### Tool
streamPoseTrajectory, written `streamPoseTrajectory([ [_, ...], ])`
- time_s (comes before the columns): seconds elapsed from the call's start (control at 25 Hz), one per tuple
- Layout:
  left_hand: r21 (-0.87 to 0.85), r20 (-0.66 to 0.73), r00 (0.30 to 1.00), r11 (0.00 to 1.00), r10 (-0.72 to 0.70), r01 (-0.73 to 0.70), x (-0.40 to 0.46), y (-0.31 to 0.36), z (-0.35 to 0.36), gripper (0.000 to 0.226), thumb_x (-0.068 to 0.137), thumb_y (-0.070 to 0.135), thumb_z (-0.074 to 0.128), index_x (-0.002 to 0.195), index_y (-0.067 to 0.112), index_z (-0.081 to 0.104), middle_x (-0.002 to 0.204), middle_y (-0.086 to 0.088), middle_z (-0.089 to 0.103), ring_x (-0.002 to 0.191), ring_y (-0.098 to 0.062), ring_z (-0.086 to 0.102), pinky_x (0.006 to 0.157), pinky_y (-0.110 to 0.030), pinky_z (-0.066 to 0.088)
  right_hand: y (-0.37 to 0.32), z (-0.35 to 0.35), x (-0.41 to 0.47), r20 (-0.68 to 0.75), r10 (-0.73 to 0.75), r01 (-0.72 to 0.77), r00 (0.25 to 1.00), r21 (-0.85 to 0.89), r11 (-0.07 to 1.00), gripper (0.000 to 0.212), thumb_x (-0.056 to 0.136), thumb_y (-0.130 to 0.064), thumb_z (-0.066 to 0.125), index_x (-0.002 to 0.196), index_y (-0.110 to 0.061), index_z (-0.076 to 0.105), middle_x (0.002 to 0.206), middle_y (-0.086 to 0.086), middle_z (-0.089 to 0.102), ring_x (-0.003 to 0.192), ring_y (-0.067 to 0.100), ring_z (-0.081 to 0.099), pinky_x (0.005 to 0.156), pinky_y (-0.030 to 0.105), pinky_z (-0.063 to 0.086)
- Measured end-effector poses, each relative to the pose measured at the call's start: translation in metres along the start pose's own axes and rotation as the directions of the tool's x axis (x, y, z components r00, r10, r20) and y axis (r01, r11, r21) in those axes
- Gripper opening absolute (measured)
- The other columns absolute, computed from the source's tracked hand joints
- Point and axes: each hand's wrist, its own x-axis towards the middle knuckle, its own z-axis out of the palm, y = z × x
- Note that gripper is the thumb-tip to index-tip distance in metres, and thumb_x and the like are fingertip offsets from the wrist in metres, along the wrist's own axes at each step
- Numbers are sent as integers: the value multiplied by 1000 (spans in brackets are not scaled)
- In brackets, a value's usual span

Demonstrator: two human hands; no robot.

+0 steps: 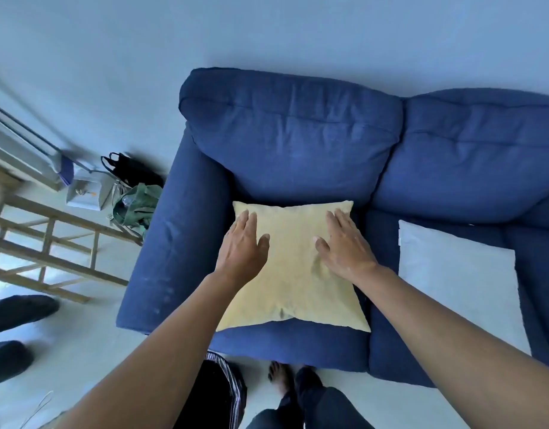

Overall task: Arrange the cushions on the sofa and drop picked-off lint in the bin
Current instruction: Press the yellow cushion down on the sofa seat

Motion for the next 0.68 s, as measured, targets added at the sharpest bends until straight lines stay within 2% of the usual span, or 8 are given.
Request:
streamPoseTrajectory([
  [0.16,-31,87,987,990,-132,136,48,-20,42,64,106,37,45,158,7,25,167,-7,24,153,-25,24,117,-40,30,30,41,53,176,138,-158,975,103,982,68,102,-41,44,156,-11,14,166,9,9,155,24,4,122,43,21],
  [0.24,-46,96,981,983,-170,175,53,-29,48,65,105,39,46,158,7,25,167,-8,25,153,-25,25,118,-42,30,33,54,60,173,145,-169,974,133,977,73,101,-45,45,157,-13,12,167,8,8,155,23,5,123,43,20],
  [0.4,-61,206,941,956,-268,286,87,-61,100,63,104,38,49,154,4,33,159,-10,40,145,-30,38,114,-40,35,73,111,98,240,272,-319,932,189,929,80,96,-52,51,158,-15,15,166,6,13,154,26,11,121,45,23],
  [0.48,-94,251,906,923,-342,374,102,-77,125,57,102,39,52,148,7,41,145,-9,53,135,-30,49,106,-40,43,97,138,109,232,401,-454,886,265,850,81,90,-57,57,151,-13,27,159,7,30,148,31,23,115,46,30],
  [0.56,-150,285,846,851,-450,503,118,-97,147,51,97,44,58,136,12,50,120,-2,60,116,-29,58,92,-39,50,115,163,116,286,527,-600,800,367,711,85,82,-65,64,145,-16,34,151,5,41,141,31,37,109,44,36],
  [0.6,-204,322,800,788,-506,581,123,-109,156,55,92,52,62,131,15,51,117,2,60,110,-26,60,89,-37,51,120,173,117,354,574,-673,739,419,609,94,76,-72,65,146,-19,32,151,2,41,139,29,40,109,42,37],
  [0.68,-345,418,668,573,-615,743,128,-130,169,79,73,70,72,131,19,52,122,5,63,108,-21,63,93,-37,53,129,192,117,434,642,-769,632,457,448,117,57,-88,64,149,-23,30,150,-2,43,137,26,45,110,44,38],
])
